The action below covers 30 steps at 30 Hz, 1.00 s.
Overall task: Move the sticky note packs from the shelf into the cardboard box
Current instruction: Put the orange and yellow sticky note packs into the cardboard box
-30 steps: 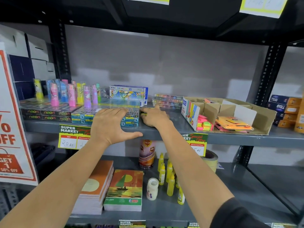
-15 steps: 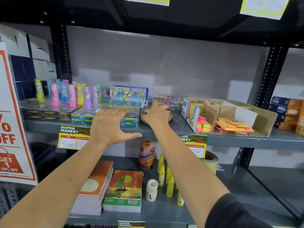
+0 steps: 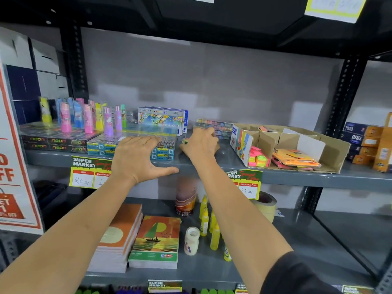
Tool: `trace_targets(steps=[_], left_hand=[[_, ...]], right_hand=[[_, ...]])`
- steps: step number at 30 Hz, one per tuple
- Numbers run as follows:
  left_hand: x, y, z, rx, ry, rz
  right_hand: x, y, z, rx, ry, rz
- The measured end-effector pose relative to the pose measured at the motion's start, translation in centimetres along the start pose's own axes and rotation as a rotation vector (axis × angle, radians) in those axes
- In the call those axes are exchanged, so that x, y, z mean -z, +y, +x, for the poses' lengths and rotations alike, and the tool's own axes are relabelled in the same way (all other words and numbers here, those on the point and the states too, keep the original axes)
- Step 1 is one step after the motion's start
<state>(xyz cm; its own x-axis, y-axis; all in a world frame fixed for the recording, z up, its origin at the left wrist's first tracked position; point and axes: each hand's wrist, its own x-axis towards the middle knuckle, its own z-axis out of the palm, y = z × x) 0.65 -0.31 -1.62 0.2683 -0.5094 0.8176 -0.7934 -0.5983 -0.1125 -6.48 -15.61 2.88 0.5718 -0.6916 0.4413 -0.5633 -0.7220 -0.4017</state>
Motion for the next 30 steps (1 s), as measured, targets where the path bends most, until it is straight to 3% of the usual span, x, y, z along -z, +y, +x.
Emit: trace_targets(steps=[18,30], left_hand=[[0.3,0.1,0.2,-0.009,-0.021,0.053],[0.4,0.1,0.1,-0.037,-0.015,0.051]], right_hand=[[5.1,2.2,-2.9,0.169,0.337,0.330],[13.2,8.8,-4.4,0.147,0.642,0.311]])
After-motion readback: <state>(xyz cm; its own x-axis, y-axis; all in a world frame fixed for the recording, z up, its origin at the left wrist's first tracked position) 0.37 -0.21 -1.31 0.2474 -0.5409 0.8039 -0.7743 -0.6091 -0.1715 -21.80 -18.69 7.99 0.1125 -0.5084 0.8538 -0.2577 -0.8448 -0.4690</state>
